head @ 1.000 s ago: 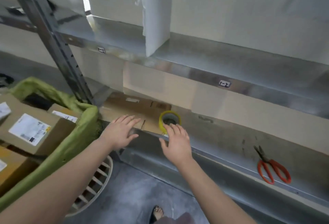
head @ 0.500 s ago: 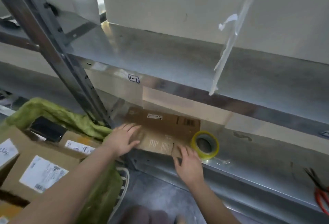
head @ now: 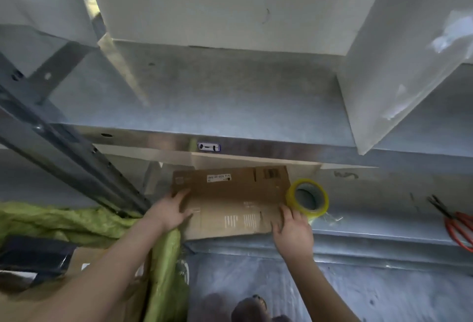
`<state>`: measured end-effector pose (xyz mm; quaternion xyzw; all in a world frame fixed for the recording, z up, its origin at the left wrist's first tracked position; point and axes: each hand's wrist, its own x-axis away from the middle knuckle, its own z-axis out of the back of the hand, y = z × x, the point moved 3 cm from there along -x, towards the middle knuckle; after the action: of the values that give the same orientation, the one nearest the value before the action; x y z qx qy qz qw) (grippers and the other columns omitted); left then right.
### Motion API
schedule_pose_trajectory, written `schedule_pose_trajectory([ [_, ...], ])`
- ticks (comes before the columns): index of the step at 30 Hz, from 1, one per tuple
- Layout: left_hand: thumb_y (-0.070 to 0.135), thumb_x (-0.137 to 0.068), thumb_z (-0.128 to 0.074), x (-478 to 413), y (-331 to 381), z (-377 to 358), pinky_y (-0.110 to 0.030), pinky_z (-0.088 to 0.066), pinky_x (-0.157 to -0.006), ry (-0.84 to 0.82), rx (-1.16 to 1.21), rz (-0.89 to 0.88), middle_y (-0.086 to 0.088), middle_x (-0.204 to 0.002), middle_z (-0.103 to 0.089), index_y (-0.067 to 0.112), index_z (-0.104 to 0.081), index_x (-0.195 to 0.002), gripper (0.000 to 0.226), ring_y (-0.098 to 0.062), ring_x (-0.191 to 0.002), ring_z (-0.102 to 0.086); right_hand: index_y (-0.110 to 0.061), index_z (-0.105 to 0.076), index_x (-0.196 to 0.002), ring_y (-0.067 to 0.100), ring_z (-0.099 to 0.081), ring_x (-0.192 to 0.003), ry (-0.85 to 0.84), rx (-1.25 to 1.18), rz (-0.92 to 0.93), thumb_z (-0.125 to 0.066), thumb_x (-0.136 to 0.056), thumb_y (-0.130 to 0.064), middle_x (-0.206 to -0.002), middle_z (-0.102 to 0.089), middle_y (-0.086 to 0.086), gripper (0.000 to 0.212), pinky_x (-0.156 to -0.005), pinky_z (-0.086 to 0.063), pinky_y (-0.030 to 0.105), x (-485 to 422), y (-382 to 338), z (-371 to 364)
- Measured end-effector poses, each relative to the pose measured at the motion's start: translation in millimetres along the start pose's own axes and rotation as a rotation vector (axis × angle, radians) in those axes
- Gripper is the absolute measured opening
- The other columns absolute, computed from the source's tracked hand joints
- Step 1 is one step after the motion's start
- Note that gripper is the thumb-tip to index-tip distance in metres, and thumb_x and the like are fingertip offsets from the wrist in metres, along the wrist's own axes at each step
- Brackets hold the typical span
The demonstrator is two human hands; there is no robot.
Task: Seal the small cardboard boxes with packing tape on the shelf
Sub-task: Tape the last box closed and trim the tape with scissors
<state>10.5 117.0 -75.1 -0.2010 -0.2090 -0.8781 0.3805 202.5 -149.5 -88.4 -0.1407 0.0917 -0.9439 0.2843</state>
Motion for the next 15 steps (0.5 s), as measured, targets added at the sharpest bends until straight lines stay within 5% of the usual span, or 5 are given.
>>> schedule_pose_trajectory([
  [8,0.031,-0.082,-0.074,-10.7,-2.8,-2.4,-0.035,-0.038,-0.108,0.043,0.261,0.131,-0.021,-0.147,-0.032,0.03,-0.022,-0.152,0.087,-0.036,-0.13,-0.044,-0.029,-0.038,-0.145,0.028,-0.031,-0.13,-0.004,-0.092,-0.158,-0.049,-0.097,-0.044,-0.147,-0.034,0.001,0.051,-0.107,-0.034,0.035,10.7,2.3,-17.3],
  [15,0.02,-0.071,-0.083,-5.9,-3.3,-1.5,-0.031,-0.031,-0.109,0.161,0.468,0.126,-0.019,-0.14,-0.032,0.027,-0.041,-0.14,0.081,-0.036,-0.131,-0.037,-0.015,-0.05,-0.14,0.036,-0.033,-0.131,0.064,-0.389,-0.332,-0.077,-0.082,-0.033,-0.144,-0.033,0.017,0.067,-0.107,-0.034,0.041,3.9,10.1,-10.8],
])
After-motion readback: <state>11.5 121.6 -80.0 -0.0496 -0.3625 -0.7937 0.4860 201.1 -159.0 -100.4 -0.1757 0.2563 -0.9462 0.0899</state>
